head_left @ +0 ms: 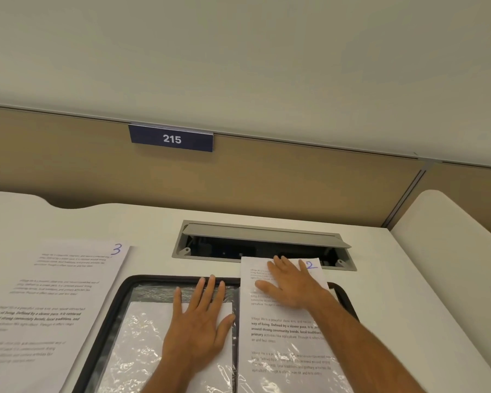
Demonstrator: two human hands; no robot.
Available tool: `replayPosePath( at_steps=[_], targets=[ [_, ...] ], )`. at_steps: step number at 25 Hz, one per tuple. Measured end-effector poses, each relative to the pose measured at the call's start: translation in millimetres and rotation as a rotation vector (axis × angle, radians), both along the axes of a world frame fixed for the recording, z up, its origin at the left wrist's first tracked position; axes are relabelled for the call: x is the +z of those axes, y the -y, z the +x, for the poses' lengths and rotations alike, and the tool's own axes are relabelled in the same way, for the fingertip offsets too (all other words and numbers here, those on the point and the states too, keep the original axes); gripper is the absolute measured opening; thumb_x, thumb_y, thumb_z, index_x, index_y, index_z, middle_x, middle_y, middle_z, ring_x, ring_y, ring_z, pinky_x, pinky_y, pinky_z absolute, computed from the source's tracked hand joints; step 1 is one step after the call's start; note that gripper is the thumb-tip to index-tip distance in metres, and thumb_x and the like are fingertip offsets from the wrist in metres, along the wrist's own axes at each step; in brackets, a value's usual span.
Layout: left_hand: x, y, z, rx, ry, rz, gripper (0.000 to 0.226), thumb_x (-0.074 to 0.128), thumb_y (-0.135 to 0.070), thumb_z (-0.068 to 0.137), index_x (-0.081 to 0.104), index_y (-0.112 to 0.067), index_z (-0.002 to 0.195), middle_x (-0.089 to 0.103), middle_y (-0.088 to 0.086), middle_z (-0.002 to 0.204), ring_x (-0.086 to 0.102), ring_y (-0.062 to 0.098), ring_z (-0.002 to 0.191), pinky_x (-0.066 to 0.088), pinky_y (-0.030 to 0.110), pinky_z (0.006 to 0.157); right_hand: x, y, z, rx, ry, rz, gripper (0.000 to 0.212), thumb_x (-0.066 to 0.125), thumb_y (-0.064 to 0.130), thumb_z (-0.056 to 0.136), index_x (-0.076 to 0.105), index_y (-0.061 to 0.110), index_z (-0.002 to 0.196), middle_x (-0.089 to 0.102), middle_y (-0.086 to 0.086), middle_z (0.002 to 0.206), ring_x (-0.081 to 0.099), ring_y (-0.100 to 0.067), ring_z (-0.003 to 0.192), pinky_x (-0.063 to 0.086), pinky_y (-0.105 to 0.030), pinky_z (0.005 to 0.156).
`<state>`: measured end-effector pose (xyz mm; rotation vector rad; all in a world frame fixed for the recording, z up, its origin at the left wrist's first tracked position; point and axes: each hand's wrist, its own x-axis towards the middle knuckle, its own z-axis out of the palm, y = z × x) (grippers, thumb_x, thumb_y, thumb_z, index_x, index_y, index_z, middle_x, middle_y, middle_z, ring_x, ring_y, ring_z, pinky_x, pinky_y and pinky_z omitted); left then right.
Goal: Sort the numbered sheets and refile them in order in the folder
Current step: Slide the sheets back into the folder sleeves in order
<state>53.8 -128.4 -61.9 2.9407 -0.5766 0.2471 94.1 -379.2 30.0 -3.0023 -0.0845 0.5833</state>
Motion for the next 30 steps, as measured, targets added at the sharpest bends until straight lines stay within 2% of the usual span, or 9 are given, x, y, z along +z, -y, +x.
replayPosePath(
  at_steps=[2, 5, 9, 12, 15, 19, 23, 27, 30],
  targets=[
    [-0.9, 0.3, 0.8, 0.002, 0.008, -0.002, 0.067, 0.031, -0.065, 0.100, 0.041, -0.024, 0.151, 0.038, 0.001, 0.158, 0.036, 0.023, 0.145, 0.018, 0.058, 0.109, -7.5, 0.8, -8.4, 0.028, 0.011, -0.006, 0.124, -0.012, 0.095, 0.057, 0.002, 0.027, 0.160, -0.007, 0.003, 0.168, -0.008, -0.020, 0.155, -0.008, -0.054, 0.123],
    [-3.0, 1.2, 1.9, -0.001, 0.020, -0.004, 0.067, 0.032, -0.065, 0.100, 0.041, -0.023, 0.151, 0.038, 0.001, 0.158, 0.036, 0.025, 0.145, 0.018, 0.059, 0.109, -15.4, 4.5, -23.3, 0.015, 0.078, 0.010, 0.133, -0.021, 0.098, 0.048, 0.005, 0.032, 0.160, -0.011, 0.007, 0.167, -0.012, -0.018, 0.154, -0.011, -0.055, 0.122],
    [-3.8, 1.1, 1.4, -0.005, 0.032, -0.016, 0.067, 0.030, -0.065, 0.100, 0.040, -0.023, 0.151, 0.038, 0.002, 0.157, 0.037, 0.025, 0.144, 0.019, 0.058, 0.109, -10.1, 9.7, -37.9, -0.067, 0.143, 0.233, 0.130, -0.012, 0.103, 0.048, 0.045, 0.039, 0.146, 0.013, 0.014, 0.166, 0.003, -0.014, 0.155, -0.002, -0.049, 0.125],
    [-3.4, 1.0, 1.0, -0.005, 0.042, -0.019, 0.067, 0.029, -0.065, 0.100, 0.040, -0.023, 0.151, 0.038, 0.002, 0.157, 0.036, 0.025, 0.145, 0.018, 0.058, 0.110, -2.6, 10.0, -37.4, -0.161, 0.144, 0.374, 0.098, 0.016, 0.097, 0.070, 0.065, 0.034, 0.127, 0.032, 0.015, 0.160, 0.023, -0.013, 0.150, 0.012, -0.043, 0.123],
    [-4.7, 1.4, 1.1, -0.002, 0.039, -0.020, 0.067, 0.030, -0.065, 0.100, 0.039, -0.024, 0.152, 0.037, 0.001, 0.158, 0.035, 0.024, 0.145, 0.016, 0.058, 0.110, 2.2, 6.6, -25.4, -0.172, 0.144, 0.255, 0.051, 0.043, 0.061, 0.097, 0.054, 0.032, 0.138, 0.042, 0.010, 0.155, 0.035, -0.016, 0.143, 0.022, -0.043, 0.121],
    [-4.1, 1.2, 1.5, -0.004, 0.052, -0.022, 0.066, 0.029, -0.065, 0.100, 0.042, -0.023, 0.150, 0.040, 0.002, 0.157, 0.037, 0.025, 0.144, 0.019, 0.057, 0.109, 11.8, 1.8, -13.6, -0.194, 0.153, 0.273, 0.035, 0.061, 0.045, 0.095, 0.063, 0.031, 0.127, 0.060, 0.009, 0.136, 0.051, -0.013, 0.125, 0.037, -0.038, 0.114],
    [-4.0, 1.0, 1.7, -0.003, 0.071, -0.027, 0.066, 0.028, -0.064, 0.101, 0.042, -0.023, 0.150, 0.041, 0.002, 0.156, 0.038, 0.025, 0.143, 0.019, 0.056, 0.109, 21.9, 3.3, -11.9, -0.168, 0.072, 0.362, 0.024, 0.075, 0.034, 0.087, 0.071, 0.028, 0.110, 0.067, 0.009, 0.111, 0.061, -0.010, 0.097, 0.051, -0.024, 0.091],
    [-5.5, 0.7, 1.5, -0.007, 0.068, -0.017, 0.066, 0.031, -0.065, 0.100, 0.040, -0.023, 0.151, 0.038, 0.002, 0.158, 0.036, 0.025, 0.145, 0.018, 0.059, 0.109, 29.6, 9.1, -9.0, -0.061, -0.170, 0.321, 0.037, 0.084, 0.024, 0.079, 0.066, 0.027, 0.110, 0.065, 0.008, 0.106, 0.063, -0.011, 0.094, 0.053, -0.020, 0.082],
    [-5.4, 1.1, 1.8, -0.010, 0.072, -0.020, 0.066, 0.031, -0.065, 0.100, 0.040, -0.023, 0.151, 0.039, 0.002, 0.157, 0.036, 0.025, 0.144, 0.019, 0.058, 0.109, 32.5, 7.6, -5.7, 0.026, -0.207, 0.208, 0.038, 0.081, 0.018, 0.081, 0.065, 0.021, 0.116, 0.059, 0.007, 0.106, 0.057, -0.012, 0.095, 0.050, -0.023, 0.088]
  ],
)
